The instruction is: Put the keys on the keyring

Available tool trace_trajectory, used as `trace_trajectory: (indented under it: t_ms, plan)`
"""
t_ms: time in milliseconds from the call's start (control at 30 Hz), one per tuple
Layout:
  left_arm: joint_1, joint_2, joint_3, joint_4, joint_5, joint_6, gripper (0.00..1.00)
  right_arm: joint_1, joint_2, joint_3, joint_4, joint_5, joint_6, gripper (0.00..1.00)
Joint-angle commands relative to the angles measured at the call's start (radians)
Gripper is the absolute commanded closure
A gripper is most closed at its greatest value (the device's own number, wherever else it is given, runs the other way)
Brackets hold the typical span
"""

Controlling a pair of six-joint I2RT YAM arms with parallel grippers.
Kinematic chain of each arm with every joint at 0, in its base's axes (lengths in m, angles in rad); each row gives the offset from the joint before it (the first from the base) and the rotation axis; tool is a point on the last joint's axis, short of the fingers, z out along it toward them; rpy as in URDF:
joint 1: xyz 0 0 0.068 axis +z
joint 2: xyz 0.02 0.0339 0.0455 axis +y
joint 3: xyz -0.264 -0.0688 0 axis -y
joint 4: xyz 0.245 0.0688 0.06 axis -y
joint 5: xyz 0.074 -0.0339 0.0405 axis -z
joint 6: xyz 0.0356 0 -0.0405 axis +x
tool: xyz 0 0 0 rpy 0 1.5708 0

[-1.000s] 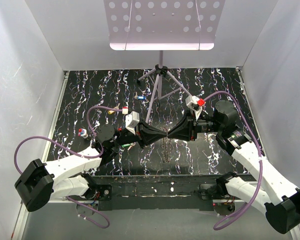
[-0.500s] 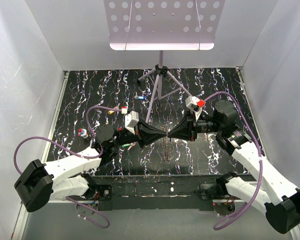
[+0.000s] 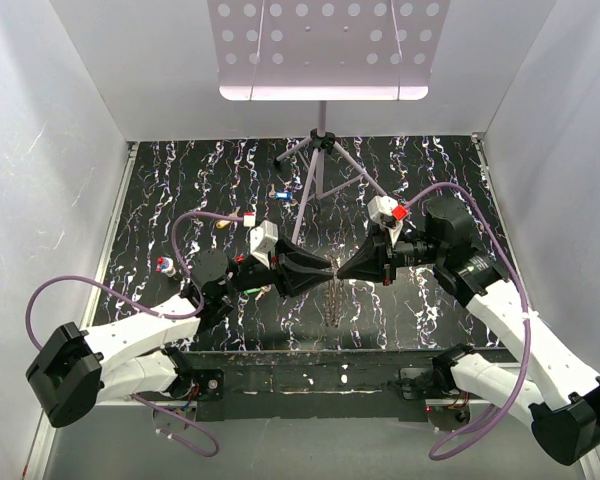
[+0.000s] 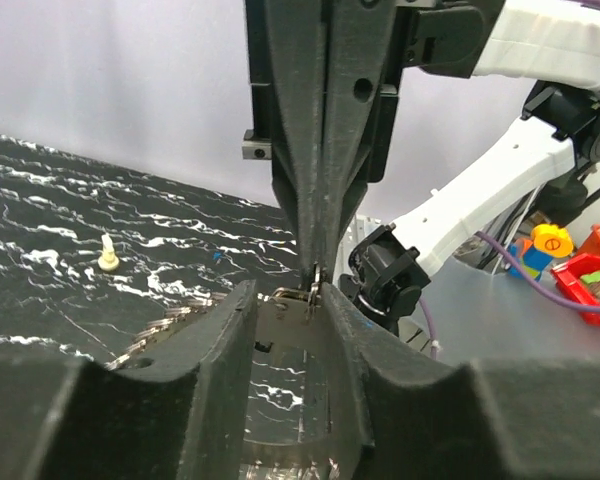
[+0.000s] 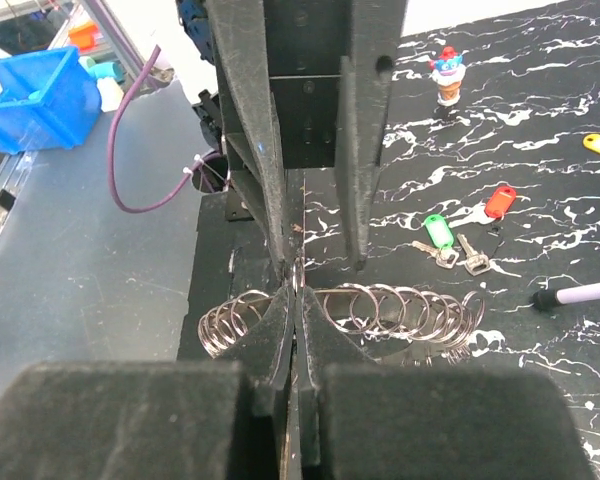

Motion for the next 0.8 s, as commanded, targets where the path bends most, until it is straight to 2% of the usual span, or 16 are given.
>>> trace_trajectory:
  t_ms: [0, 67, 167, 300, 400, 433, 467, 600, 700, 767]
  plan:
    - [0.004, -0.078, 0.047, -0.181, -0.022, 0.036, 0.59, 0.010, -0.011, 0.101, -0.215, -0.030, -0.222, 0.99]
    - [0.008, -0.114, 0.076, -0.293, -0.015, 0.084, 0.45, 0.010, -0.014, 0.125, -0.312, -0.023, -0.309, 0.99]
    - [0.018, -0.150, 0.134, -0.457, -0.005, 0.145, 0.31, 0.008, -0.013, 0.165, -0.475, 0.006, -0.478, 0.99]
    - [0.028, -0.123, 0.281, -0.755, 0.028, 0.226, 0.21, 0.008, 0.004, 0.228, -0.691, 0.062, -0.656, 0.99]
    - [0.027, -0.066, 0.378, -0.897, 0.076, 0.268, 0.17, 0.005, -0.004, 0.246, -0.766, 0.096, -0.724, 0.99]
    - [0.030, -0.043, 0.404, -0.921, 0.097, 0.271, 0.13, 0.000, -0.005, 0.249, -0.785, 0.098, -0.735, 0.99]
    - [0.028, -0.025, 0.431, -0.932, 0.125, 0.268, 0.03, -0.003, -0.005, 0.251, -0.803, 0.102, -0.748, 0.99]
    - [0.002, 0.033, 0.476, -0.921, 0.182, 0.246, 0.02, -0.030, -0.013, 0.240, -0.835, 0.113, -0.770, 0.99]
    - [-0.077, 0.047, 0.481, -0.912, 0.144, 0.353, 0.02, -0.043, -0.019, 0.230, -0.860, 0.119, -0.791, 0.99]
    - [-0.105, 0.075, 0.498, -0.920, 0.105, 0.371, 0.02, -0.052, -0.024, 0.223, -0.863, 0.121, -0.795, 0.99]
